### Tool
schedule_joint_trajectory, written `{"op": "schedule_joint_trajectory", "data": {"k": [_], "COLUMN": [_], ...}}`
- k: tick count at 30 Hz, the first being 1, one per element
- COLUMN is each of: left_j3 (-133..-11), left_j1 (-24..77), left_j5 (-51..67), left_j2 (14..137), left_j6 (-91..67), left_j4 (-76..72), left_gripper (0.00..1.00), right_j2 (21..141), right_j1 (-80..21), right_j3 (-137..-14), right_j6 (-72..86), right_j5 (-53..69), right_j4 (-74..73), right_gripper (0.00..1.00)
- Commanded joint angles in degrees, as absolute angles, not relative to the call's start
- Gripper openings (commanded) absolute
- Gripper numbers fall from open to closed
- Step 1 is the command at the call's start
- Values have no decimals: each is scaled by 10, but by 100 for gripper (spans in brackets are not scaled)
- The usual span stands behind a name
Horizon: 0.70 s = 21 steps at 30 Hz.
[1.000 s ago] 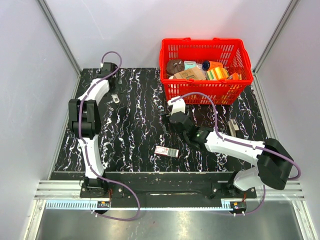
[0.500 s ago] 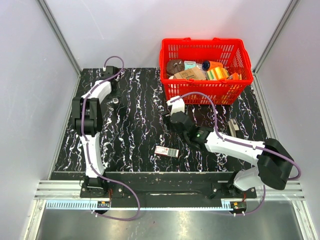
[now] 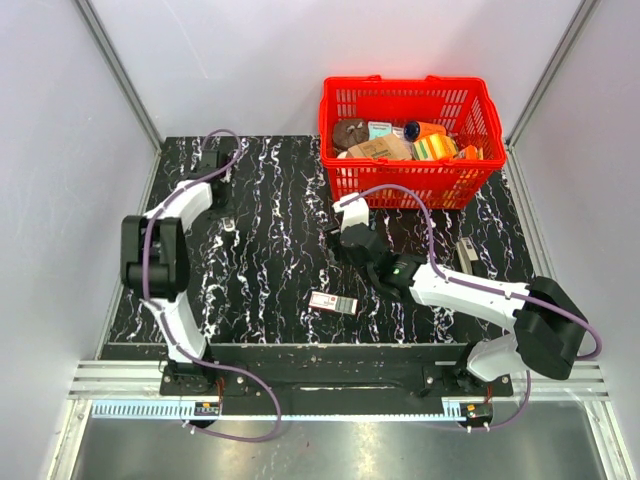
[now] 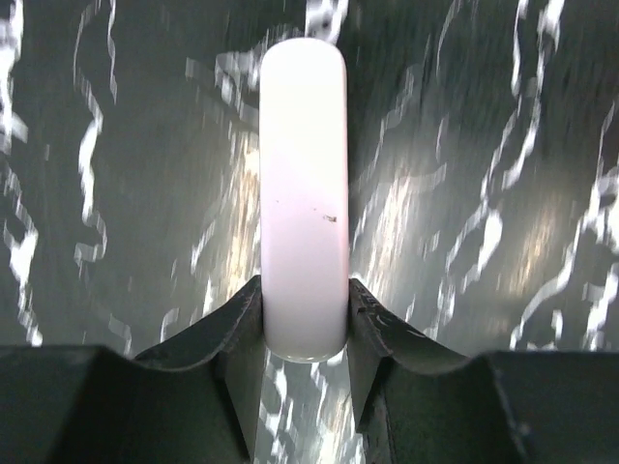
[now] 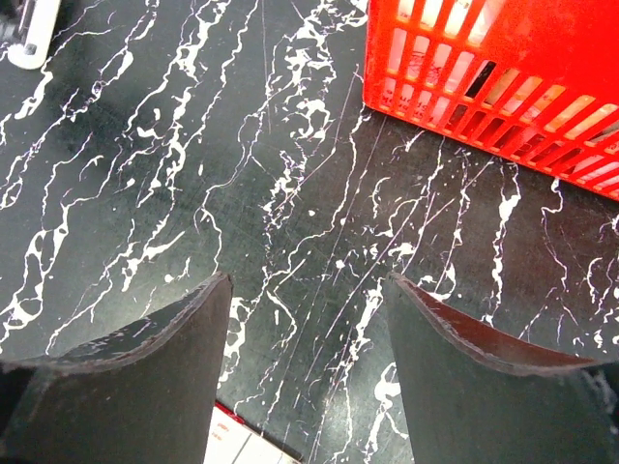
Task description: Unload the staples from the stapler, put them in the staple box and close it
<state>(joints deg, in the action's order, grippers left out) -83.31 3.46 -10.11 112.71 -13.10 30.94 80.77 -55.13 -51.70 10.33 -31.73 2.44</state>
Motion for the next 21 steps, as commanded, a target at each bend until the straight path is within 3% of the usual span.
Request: {"op": "schedule_joint_trajectory", "data": {"k": [1,5,10,18,21], "left_j3": [-717,-604,-501,-495,-504], "left_j1": [51,86,127,172,183], "left_j5": [-62,-57,-47,-69,-62], "left_j2": [971,864,778,821,840], "left_j6": [-109,-91,-77,-70,-68], "left_j4": [318,325,287,279,280], "left_gripper": [0,0,8,9,18], "right_j2": [807,808,812,838,861], "right_j1": [-557,-557,-561,-563,-562], "right_j3": [-527,-533,-541,-583,-611], "right_j6": [117,141,168,184,196], "right_j5": [-308,-315,-318,-325,-330], "right_j4": [19,-30,-59,-98,-122], "right_gripper": [70,68,68,67,70]}}
